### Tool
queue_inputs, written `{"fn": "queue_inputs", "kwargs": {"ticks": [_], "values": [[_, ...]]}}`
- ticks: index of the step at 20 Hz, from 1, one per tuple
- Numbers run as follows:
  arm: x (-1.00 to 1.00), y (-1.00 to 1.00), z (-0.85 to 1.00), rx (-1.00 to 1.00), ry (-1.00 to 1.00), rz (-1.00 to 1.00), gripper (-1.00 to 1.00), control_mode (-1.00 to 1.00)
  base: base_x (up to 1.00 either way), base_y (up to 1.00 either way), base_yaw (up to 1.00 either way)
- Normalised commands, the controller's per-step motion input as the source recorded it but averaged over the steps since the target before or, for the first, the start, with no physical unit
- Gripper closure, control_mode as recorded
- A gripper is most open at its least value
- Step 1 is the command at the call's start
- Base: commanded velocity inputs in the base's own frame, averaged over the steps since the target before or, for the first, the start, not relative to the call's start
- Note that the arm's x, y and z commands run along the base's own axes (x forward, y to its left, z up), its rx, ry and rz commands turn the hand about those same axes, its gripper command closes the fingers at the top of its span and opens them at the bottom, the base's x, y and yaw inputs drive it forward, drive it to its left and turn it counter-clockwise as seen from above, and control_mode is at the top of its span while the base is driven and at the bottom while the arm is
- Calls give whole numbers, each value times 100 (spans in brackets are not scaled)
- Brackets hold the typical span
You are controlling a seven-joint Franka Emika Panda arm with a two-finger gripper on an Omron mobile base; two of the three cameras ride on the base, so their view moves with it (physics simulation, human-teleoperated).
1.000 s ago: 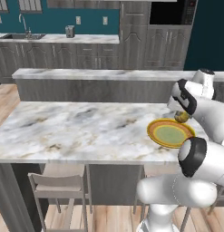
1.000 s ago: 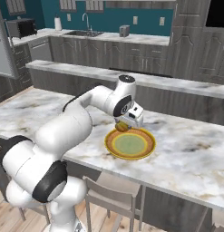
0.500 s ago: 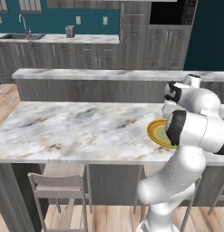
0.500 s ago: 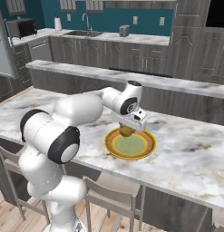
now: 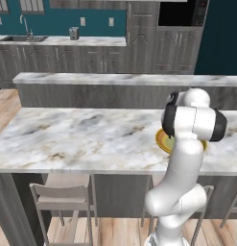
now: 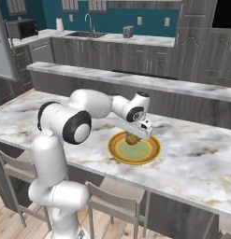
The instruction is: Take the cheese, chicken drumstick, and squash from the fridge and place them on the plate on the dining counter to create an appetizer plate.
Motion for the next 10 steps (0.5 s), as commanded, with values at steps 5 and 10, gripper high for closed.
{"fn": "queue_inputs", "kwargs": {"ticks": [5, 10], "values": [[51, 0, -54, 1, 0, 0, 100, -100, 0, 0, 0], [18, -5, -21, 1, 0, 0, -100, -100, 0, 0, 0]]}}
